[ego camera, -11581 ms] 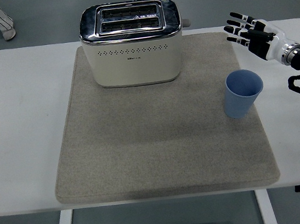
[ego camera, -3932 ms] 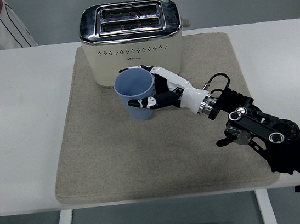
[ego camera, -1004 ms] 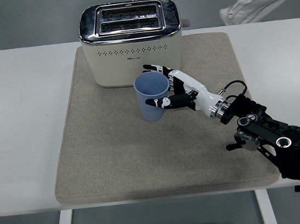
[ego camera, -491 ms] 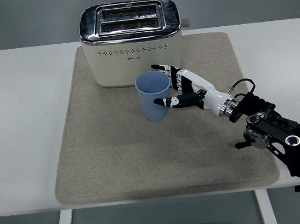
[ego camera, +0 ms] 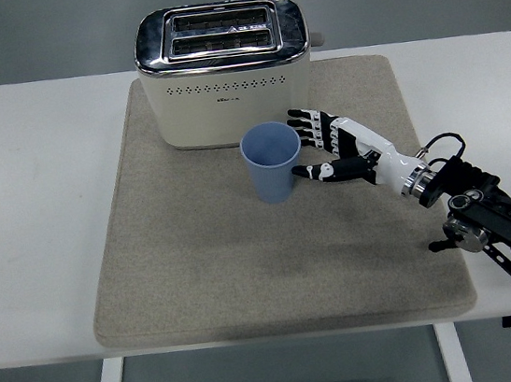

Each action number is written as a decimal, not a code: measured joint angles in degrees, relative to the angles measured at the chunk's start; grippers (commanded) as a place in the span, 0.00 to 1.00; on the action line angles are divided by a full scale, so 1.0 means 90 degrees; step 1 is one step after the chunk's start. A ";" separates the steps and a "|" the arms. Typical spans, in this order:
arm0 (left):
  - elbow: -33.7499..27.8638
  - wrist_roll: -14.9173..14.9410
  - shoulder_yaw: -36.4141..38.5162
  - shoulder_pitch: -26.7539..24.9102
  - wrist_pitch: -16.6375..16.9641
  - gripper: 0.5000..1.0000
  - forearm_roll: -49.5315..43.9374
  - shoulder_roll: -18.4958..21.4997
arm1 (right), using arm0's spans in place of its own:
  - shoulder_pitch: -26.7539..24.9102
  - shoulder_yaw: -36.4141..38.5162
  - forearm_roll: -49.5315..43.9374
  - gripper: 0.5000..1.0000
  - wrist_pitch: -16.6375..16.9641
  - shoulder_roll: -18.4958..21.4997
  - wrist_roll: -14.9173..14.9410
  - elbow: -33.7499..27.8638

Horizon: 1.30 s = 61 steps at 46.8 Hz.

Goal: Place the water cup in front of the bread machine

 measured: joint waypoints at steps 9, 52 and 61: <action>0.0000 0.0000 0.0000 0.0000 0.0000 1.00 0.0000 0.0000 | -0.0040 0.0006 0.0000 0.86 0.0008 -0.0044 0.0001 0.0003; 0.0000 0.0000 0.0000 -0.0001 0.0000 1.00 0.0000 0.0000 | -0.0054 0.0019 0.0586 0.86 0.0006 -0.1131 0.0187 -0.0029; 0.0000 0.0000 0.0000 0.0000 0.0000 1.00 0.0000 0.0000 | -0.0024 0.0018 0.0989 0.85 -0.0013 -0.1282 0.0187 -0.0104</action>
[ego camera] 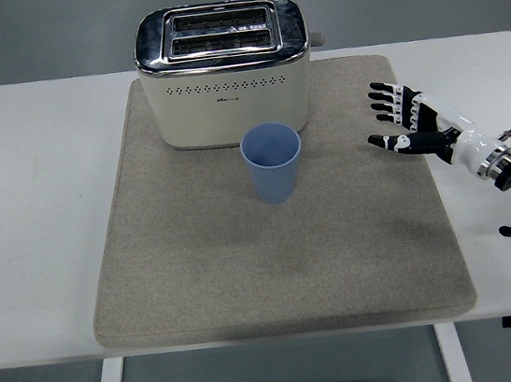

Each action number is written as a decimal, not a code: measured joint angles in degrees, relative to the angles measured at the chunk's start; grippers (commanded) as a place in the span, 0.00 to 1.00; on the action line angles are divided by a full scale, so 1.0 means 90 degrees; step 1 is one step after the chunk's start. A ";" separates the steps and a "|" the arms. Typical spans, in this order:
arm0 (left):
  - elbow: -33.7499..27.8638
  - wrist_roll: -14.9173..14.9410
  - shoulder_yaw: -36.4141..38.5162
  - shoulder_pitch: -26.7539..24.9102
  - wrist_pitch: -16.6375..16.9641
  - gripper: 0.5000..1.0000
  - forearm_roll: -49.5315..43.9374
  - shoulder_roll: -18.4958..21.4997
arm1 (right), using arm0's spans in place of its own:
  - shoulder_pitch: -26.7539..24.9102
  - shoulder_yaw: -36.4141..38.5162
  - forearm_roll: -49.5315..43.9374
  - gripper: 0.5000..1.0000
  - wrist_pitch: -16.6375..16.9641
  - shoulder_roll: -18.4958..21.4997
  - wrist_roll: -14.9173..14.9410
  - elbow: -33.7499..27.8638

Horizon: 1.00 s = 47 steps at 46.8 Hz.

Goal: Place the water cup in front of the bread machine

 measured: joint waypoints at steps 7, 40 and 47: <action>0.0000 0.0000 0.0000 -0.0001 0.0000 1.00 0.0000 0.0000 | 0.0060 0.0000 0.0401 0.85 -0.0064 -0.0060 -0.0014 -0.0013; -0.0001 0.0000 0.0000 0.0000 0.0000 1.00 0.0000 0.0000 | 0.0453 0.0002 0.2776 0.85 -0.0470 0.0040 -0.0863 -0.0265; 0.0000 0.0000 0.0000 0.0000 0.0000 1.00 0.0000 0.0000 | 0.0453 0.0002 0.3195 0.86 -0.0488 0.0046 -0.1175 -0.0265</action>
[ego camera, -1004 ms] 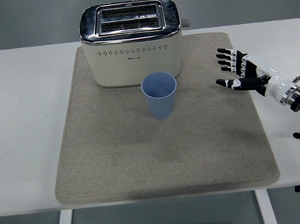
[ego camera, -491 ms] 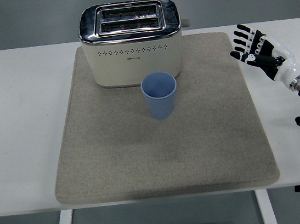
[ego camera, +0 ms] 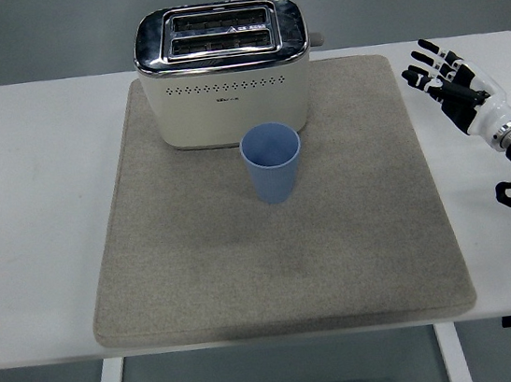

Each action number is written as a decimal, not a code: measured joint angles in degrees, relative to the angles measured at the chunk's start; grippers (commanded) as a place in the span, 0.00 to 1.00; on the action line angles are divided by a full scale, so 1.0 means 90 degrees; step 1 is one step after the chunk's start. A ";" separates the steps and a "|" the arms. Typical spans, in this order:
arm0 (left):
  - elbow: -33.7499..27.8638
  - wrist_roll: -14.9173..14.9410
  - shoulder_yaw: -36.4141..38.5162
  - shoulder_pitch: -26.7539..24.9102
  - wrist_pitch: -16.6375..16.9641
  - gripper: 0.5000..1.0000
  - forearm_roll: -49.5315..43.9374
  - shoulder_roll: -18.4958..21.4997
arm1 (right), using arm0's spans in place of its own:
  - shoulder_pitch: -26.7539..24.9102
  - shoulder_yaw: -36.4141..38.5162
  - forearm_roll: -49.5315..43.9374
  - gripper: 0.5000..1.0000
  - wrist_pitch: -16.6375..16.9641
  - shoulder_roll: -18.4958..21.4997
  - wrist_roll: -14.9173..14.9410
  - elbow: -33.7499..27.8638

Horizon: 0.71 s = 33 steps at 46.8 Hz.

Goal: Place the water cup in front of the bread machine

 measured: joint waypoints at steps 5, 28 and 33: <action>0.0000 0.0000 0.0000 0.0000 0.0000 1.00 0.0000 0.0000 | 0.0022 0.0003 0.0179 0.85 0.0000 -0.0001 -0.0109 0.0000; 0.0000 0.0000 0.0000 -0.0002 0.0000 1.00 0.0000 0.0000 | 0.0467 0.0049 0.1321 0.85 -0.0139 0.0069 -0.0251 -0.0005; 0.0000 0.0000 0.0000 -0.0002 0.0000 1.00 0.0000 0.0000 | 0.0504 0.0049 0.1467 0.86 -0.0146 0.0190 -0.0259 -0.0008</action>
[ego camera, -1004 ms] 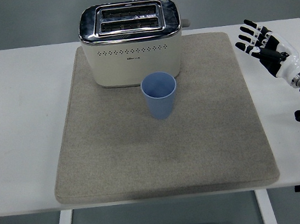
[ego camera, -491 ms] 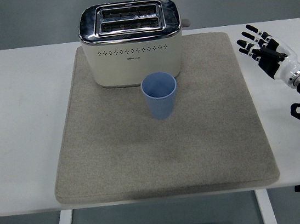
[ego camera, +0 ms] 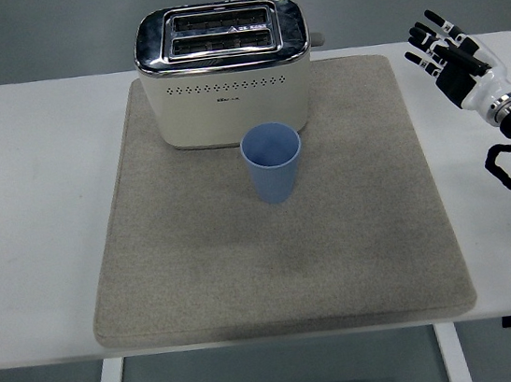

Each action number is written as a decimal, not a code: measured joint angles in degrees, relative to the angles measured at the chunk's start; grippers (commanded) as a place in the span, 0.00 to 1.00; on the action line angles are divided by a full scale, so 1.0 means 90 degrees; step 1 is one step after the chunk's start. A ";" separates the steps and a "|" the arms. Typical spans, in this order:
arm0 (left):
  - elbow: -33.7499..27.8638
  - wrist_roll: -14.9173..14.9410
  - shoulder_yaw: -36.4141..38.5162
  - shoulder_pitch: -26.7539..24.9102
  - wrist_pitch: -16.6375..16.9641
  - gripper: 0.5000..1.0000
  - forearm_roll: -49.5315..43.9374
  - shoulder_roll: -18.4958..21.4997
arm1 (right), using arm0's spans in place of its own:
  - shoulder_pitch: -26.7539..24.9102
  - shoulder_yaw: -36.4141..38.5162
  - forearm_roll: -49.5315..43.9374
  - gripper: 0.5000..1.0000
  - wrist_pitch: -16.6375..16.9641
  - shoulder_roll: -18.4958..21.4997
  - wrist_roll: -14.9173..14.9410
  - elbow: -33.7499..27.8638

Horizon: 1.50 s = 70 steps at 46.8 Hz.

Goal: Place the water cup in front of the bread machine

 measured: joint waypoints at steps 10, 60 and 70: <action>0.0000 0.0000 0.0000 0.0002 0.0000 1.00 0.0000 0.0000 | 0.0058 -0.0028 -0.0014 0.85 -0.0114 0.0383 -0.0022 -0.0008; 0.0019 -0.0010 -0.0016 0.0052 0.0020 1.00 0.0019 0.0000 | 0.0266 -0.0131 -0.0084 0.86 -0.0118 0.0719 -0.0012 -0.0285; 0.0001 -0.0006 -0.0001 0.0050 0.0020 1.00 0.0019 0.0000 | 0.0266 -0.0138 -0.0094 0.86 -0.0118 0.0718 -0.0012 -0.0293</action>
